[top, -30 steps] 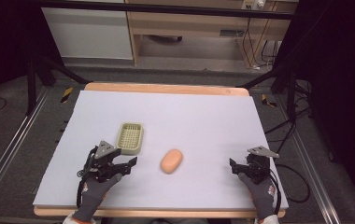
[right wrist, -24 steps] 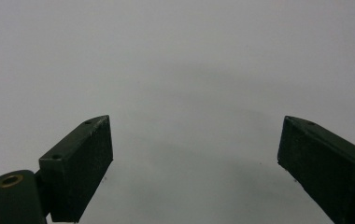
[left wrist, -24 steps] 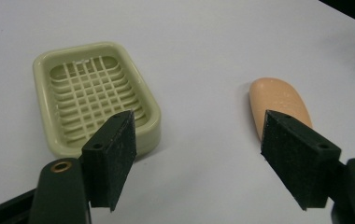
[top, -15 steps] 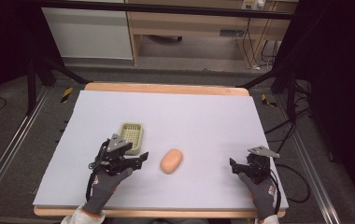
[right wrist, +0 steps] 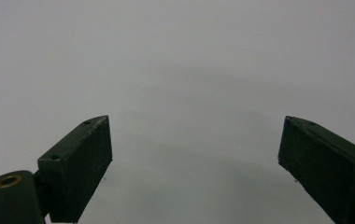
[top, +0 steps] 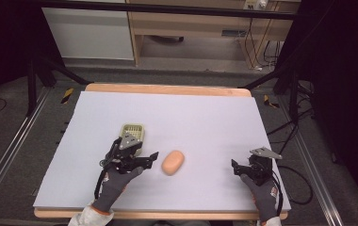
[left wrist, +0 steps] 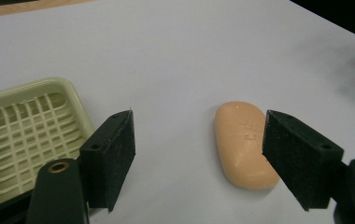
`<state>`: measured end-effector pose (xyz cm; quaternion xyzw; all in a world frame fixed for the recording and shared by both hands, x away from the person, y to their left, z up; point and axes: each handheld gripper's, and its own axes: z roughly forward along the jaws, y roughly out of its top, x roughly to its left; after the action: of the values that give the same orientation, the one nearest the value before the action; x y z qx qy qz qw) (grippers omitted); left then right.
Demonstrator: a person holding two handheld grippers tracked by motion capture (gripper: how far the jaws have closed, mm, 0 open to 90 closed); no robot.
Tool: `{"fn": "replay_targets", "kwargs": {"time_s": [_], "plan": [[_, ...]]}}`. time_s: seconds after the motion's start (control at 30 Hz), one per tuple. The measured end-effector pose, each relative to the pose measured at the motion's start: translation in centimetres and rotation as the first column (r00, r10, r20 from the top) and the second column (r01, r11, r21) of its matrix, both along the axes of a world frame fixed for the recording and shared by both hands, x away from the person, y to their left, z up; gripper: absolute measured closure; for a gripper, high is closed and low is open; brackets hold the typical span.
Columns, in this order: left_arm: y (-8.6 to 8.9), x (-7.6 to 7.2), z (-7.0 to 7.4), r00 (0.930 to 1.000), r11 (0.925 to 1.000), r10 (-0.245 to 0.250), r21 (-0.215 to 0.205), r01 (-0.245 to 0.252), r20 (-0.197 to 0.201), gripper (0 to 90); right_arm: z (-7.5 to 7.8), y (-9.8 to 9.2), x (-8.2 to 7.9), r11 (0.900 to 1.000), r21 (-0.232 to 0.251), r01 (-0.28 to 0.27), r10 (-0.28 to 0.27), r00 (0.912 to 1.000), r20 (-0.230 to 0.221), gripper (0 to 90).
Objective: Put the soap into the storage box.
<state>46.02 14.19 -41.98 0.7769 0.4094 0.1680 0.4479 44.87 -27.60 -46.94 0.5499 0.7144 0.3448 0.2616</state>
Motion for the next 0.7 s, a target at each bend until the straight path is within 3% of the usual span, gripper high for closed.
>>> {"fn": "replay_targets", "kwargs": {"time_s": [0.7], "plan": [[-2.9, 0.6, -0.8, 0.9984, 0.9978, -0.051, 0.042, 0.052, -0.025, 23.7, 0.2, 0.2, 0.0, 1.0, -0.009, -0.007, 0.007, 1.0, 0.004, 9.6]]}}
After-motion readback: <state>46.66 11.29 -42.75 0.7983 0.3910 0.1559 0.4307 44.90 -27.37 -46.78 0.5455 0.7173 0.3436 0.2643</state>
